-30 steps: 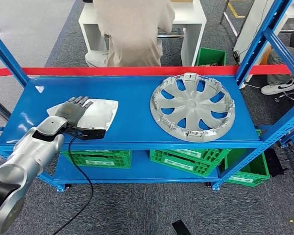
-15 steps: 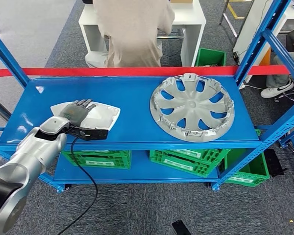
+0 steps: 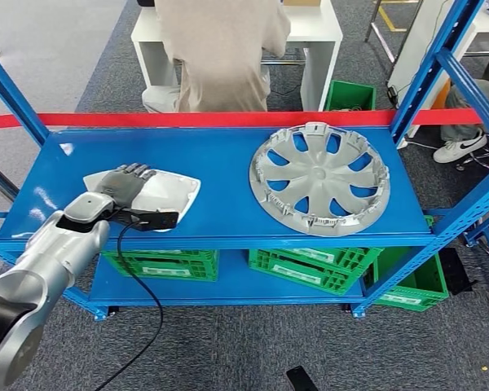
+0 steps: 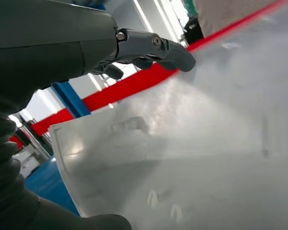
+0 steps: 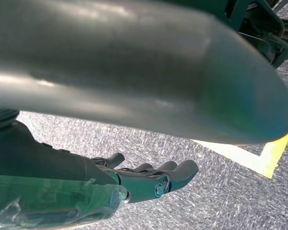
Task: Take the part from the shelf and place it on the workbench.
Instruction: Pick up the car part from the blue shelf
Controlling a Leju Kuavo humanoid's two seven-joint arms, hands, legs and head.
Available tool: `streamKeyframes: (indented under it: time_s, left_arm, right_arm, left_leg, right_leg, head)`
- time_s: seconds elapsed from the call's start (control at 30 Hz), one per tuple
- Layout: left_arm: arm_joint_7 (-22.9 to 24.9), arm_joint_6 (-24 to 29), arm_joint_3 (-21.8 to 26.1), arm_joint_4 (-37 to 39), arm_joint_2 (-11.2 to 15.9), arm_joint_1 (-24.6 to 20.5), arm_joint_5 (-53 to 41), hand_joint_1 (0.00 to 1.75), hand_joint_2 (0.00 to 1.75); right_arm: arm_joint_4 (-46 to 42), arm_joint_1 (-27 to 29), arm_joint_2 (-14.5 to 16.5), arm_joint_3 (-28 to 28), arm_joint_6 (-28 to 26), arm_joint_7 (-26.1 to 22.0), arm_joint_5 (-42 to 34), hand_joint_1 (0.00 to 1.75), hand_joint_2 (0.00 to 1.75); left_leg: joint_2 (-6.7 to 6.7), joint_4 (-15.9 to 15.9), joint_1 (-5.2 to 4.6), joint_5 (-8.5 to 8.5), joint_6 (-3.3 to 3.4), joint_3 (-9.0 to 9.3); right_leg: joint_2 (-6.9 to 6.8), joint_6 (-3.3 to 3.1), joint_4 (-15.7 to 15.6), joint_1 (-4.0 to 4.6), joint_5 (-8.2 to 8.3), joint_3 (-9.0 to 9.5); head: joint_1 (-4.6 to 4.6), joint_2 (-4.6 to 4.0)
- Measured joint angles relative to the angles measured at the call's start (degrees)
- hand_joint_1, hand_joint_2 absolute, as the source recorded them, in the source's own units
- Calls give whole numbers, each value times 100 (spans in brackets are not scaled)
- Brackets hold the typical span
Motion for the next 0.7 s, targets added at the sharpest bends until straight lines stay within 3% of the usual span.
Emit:
streamKeyframes:
  time_s: [0.3, 0.7]
  left_arm:
    - [80, 561, 56, -5, 43, -163, 64, 0, 175]
    - [151, 779, 46, -56, 48, -266, -39, 0, 175]
  right_arm:
    - [0, 5, 0, -5, -27, -36, -19, 0, 0]
    - [0, 10, 0, -13, -38, -71, -38, 0, 0]
  left_leg:
    - [0, 0, 0, 0, 1, -3]
    - [0, 0, 0, 0, 1, -4]
  right_leg:
    - [0, 1, 0, -1, -1, -2]
    - [0, 0, 0, 0, 0, -3]
  head:
    - [1, 0]
    - [-1, 0]
